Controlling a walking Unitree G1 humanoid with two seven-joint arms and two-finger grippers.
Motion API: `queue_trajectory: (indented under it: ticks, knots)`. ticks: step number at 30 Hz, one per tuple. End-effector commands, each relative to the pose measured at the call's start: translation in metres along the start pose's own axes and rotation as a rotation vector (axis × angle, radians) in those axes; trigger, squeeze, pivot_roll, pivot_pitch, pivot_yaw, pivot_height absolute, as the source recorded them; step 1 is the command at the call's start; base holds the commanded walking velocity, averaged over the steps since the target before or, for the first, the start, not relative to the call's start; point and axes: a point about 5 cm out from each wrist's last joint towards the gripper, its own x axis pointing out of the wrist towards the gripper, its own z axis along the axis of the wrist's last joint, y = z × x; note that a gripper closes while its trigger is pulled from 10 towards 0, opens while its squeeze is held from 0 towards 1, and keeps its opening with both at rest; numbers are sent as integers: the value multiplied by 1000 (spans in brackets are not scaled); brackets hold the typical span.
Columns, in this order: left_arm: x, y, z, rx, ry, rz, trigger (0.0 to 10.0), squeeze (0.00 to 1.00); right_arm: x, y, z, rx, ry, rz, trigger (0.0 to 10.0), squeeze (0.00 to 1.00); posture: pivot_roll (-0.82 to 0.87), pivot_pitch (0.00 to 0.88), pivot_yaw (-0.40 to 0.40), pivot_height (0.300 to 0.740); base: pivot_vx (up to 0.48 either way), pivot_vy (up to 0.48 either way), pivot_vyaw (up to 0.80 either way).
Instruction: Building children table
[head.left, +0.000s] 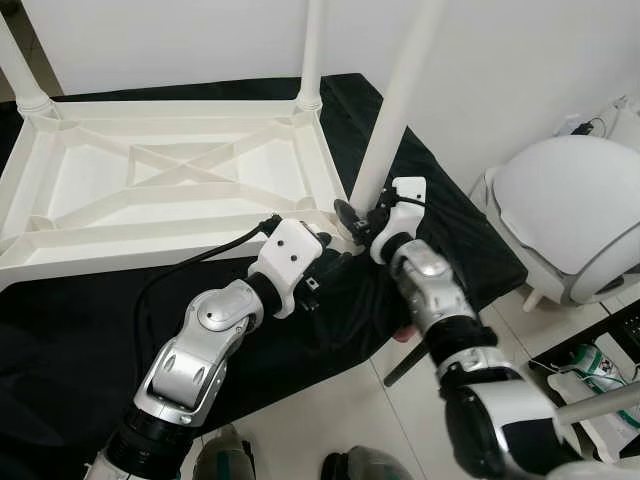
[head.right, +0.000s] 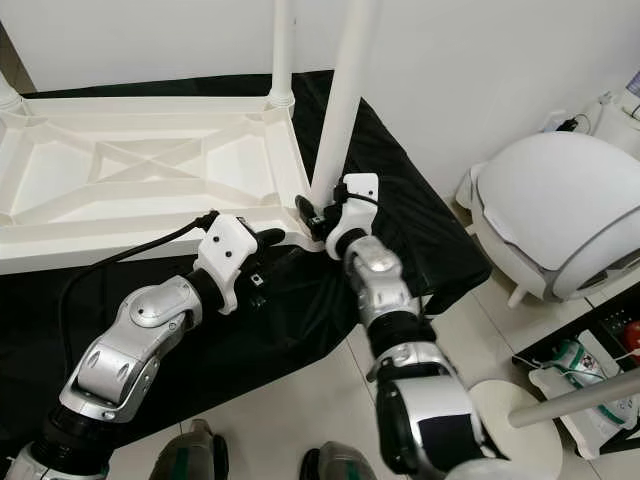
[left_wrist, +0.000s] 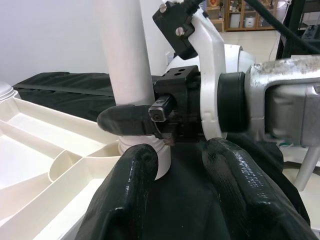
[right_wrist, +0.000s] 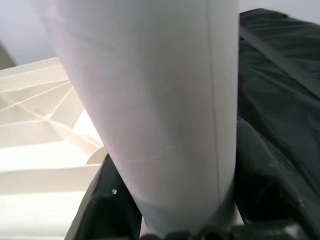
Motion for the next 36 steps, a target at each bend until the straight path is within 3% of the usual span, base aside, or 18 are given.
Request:
queue_trajectory:
  ticks: [1,2,4,11,12,18,21,23,25,26,28,29,30,32,36]
  knots:
    - [1,-2,1,-8,1,1,10000,0,-9,-9,-16,44,66,-131,10000,0,-18,23,-66,740,0,0,0]
    - [1,-3,1,-7,1,-1,10000,0,-9,1,-20,64,79,-122,10000,0,-17,22,-66,740,0,0,0]
    - [1,-3,1,-7,0,-4,10000,0,-11,6,-19,66,78,-108,10000,0,-18,20,-63,740,0,0,0]
    - [1,-2,2,0,2,-6,10000,0,-14,0,-16,66,85,-98,10000,0,-11,16,-69,740,0,0,0]
    - [1,-1,2,0,1,-3,10000,0,-15,1,-15,93,88,-87,10000,1000,-8,15,-70,740,0,0,0]
    - [1,-2,2,0,0,1,10000,0,-17,-2,-10,164,71,0,10000,1000,-2,12,-75,740,0,0,0]
    - [1,-1,2,1,1,3,10000,0,-19,-8,-7,125,53,61,10000,1000,0,10,-75,740,0,0,0]
    - [0,0,3,3,-1,5,10000,0,-19,-22,-5,76,62,139,10000,1000,-3,8,-70,740,0,0,0]
    - [0,0,3,3,-1,5,10000,0,-19,-22,-5,76,62,139,10000,1000,-3,8,-70,740,0,0,0]
    - [1,0,3,4,-2,4,10000,0,-19,-31,-3,38,71,180,10000,537,-4,6,-67,740,0,0,0]
    - [1,0,3,4,-2,4,10000,0,-19,-31,-3,38,71,180,10000,537,-4,6,-67,740,0,0,0]
    - [1,0,3,6,-2,1,10000,0,-17,-39,0,-12,77,240,10000,0,-6,6,-66,740,0,0,0]
    - [1,1,3,6,-2,-2,10000,0,-15,-43,3,-45,87,305,10000,0,-9,6,-63,740,0,0,0]
    - [1,1,3,6,-2,-2,10000,0,-15,-43,3,-45,87,305,10000,0,-9,6,-63,740,0,0,0]
    - [2,1,5,10,-4,-8,10000,0,-8,-42,8,-117,107,424,10000,0,0,0,-60,740,0,0,0]
